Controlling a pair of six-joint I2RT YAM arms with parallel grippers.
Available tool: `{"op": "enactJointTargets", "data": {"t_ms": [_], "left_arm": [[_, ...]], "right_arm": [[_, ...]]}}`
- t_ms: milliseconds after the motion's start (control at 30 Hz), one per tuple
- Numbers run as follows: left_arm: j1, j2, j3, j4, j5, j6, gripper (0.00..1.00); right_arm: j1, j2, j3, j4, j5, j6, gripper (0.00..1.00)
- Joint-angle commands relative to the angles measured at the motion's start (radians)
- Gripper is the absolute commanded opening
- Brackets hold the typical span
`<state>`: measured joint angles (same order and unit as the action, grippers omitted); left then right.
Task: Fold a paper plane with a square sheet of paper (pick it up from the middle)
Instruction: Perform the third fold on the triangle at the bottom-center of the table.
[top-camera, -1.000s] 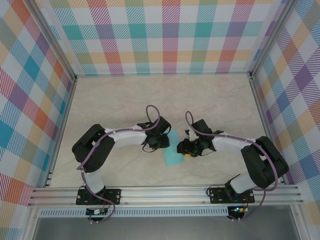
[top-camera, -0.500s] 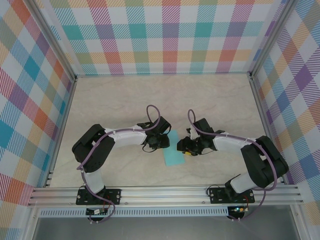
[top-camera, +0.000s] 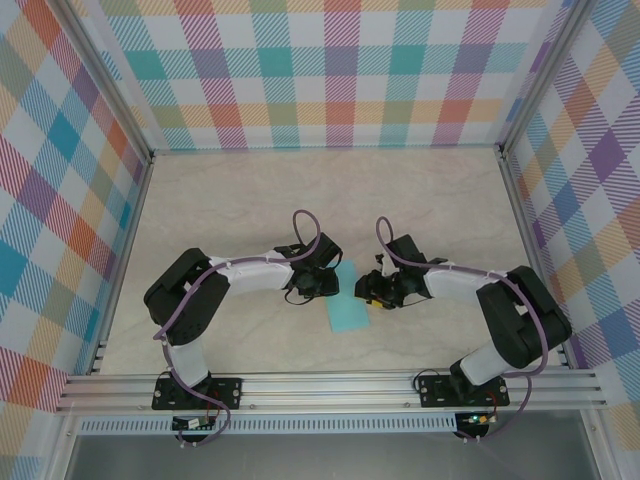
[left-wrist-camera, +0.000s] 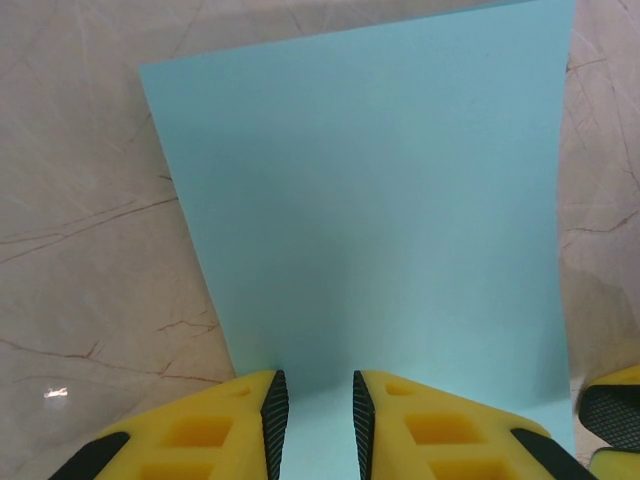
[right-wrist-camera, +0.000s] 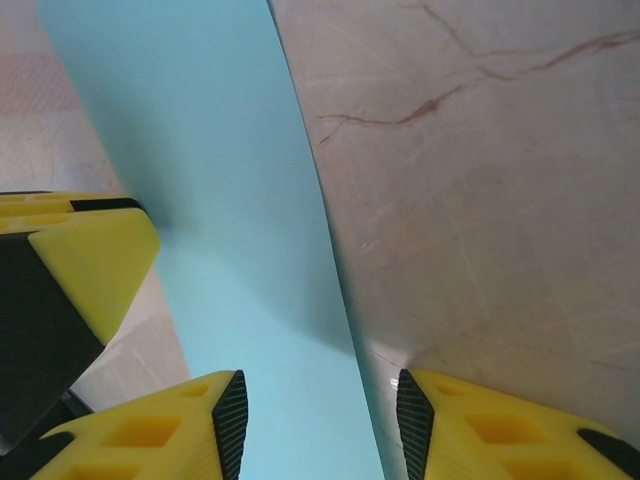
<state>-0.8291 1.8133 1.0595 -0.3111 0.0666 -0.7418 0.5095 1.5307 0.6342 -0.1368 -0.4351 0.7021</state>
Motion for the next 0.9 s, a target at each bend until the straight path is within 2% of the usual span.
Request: {"op": "enactJointTargets", "data": {"t_ms": [0,267,533,867], "left_arm": [[-0.012,0.005,0.010,-0.065,-0.008,0.011,0.28],[-0.019,0.003,0.017,-0.069,-0.004,0.010,0.28],[-0.027,-0.006,0.020,-0.072,-0.002,0.015,0.28],[-0.059,-0.135,-0.034,-0.065,-0.041,0.053,0.36]], "right_arm": [[-0.005,0.036,-0.002,0.048,-0.091,-0.020,0.45],[-0.005,-0.011,-0.064,0.119,-0.158,0.021,0.42],[-0.005,-0.042,-0.055,0.129,-0.161,0.049,0.41],[-0.005,0.015,-0.030,0.134,-0.134,0.077,0.28]]}}
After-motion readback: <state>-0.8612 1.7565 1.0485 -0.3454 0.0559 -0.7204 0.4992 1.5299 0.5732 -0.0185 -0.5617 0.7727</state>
